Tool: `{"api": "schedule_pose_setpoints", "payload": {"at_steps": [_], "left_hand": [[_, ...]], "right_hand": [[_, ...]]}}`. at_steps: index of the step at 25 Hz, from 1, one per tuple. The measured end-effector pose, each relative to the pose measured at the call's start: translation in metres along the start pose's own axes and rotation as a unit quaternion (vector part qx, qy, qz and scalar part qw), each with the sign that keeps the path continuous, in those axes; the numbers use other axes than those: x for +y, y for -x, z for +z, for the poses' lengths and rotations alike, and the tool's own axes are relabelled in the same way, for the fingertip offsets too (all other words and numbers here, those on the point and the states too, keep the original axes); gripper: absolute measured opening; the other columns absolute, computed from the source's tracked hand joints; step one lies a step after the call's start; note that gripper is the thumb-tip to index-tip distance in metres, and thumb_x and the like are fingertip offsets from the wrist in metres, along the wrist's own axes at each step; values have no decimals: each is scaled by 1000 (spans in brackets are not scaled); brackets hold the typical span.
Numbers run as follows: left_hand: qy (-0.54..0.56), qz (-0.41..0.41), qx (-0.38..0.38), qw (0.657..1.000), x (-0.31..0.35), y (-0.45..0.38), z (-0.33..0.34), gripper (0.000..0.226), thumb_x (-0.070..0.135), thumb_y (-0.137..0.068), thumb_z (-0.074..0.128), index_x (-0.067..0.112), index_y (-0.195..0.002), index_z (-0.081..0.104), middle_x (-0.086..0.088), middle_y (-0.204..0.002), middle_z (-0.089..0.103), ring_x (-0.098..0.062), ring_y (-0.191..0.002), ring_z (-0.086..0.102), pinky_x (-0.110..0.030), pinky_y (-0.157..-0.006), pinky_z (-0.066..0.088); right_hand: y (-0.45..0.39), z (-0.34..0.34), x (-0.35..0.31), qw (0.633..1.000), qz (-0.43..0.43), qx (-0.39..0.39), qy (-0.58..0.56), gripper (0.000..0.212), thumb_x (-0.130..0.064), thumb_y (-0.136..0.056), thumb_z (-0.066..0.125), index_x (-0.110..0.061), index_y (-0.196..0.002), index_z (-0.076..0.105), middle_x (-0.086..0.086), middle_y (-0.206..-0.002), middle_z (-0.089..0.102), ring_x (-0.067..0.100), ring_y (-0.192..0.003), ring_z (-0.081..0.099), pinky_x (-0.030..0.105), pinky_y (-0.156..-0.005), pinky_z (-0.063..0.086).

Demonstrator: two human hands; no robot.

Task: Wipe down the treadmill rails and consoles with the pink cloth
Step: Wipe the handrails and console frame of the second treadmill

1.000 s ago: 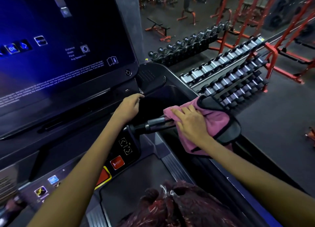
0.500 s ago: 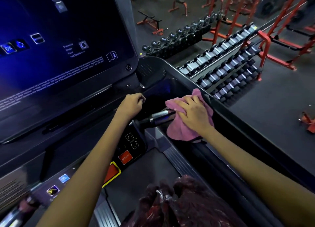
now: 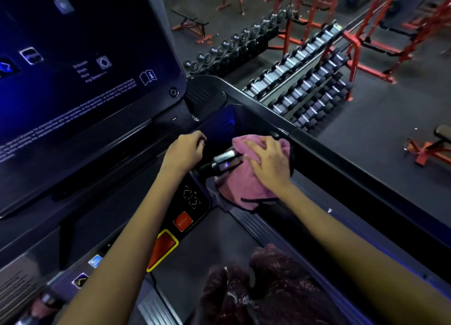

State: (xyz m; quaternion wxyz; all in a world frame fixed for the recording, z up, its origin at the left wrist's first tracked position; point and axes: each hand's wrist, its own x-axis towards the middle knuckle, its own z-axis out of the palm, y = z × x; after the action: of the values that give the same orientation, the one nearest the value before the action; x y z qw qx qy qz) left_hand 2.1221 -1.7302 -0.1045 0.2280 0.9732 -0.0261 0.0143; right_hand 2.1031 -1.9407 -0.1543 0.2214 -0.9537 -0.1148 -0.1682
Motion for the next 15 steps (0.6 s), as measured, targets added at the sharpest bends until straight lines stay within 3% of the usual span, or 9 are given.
{"api": "schedule_pose_setpoints", "payload": {"at_steps": [2, 5, 8, 12, 15], "left_hand": [[-82, 20, -15, 996, 9, 3, -3, 26, 24, -97, 40, 12, -114, 56, -17, -110, 63, -37, -99, 59, -43, -82, 47], [-137, 40, -42, 989, 20, 4, -4, 33, 30, -101, 30, 12, -122, 47, -14, -120, 59, -36, -106, 57, -42, -84, 43], [-120, 37, -76, 989, 37, 4, 7, 37, 37, -100, 26, 13, -122, 43, -16, -123, 58, -36, -109, 56, -43, -88, 43], [-104, 10, -98, 990, 67, 14, 40, 49, 50, -97, 24, 11, -119, 43, -15, -123, 57, -36, -110, 55, -43, -86, 40], [-249, 32, -39, 967, 72, 24, 61, 54, 56, -93, 32, 11, -117, 47, -14, -119, 56, -34, -106, 55, -41, -83, 39]], "right_hand": [[3, 3, -12, 999, 47, -7, -14, 41, -19, -79, 68, -19, -119, 63, 18, -105, 54, 36, -96, 54, 47, -68, 54], [18, 12, -50, 999, -35, 11, -34, 46, -15, -70, 75, -19, -115, 66, 17, -100, 58, 34, -88, 58, 36, -62, 52], [18, 5, -38, 994, -99, -14, -32, 37, -23, -79, 62, -21, -116, 65, 14, -102, 59, 32, -88, 60, 33, -59, 54], [8, -27, 17, 995, 23, -93, 18, 43, -16, -89, 55, -23, -131, 54, 14, -118, 46, 30, -106, 49, 42, -84, 49], [31, -61, 44, 992, 24, -120, 33, 44, -15, -89, 56, -24, -132, 53, 10, -118, 44, 26, -105, 46, 37, -85, 48]]}}
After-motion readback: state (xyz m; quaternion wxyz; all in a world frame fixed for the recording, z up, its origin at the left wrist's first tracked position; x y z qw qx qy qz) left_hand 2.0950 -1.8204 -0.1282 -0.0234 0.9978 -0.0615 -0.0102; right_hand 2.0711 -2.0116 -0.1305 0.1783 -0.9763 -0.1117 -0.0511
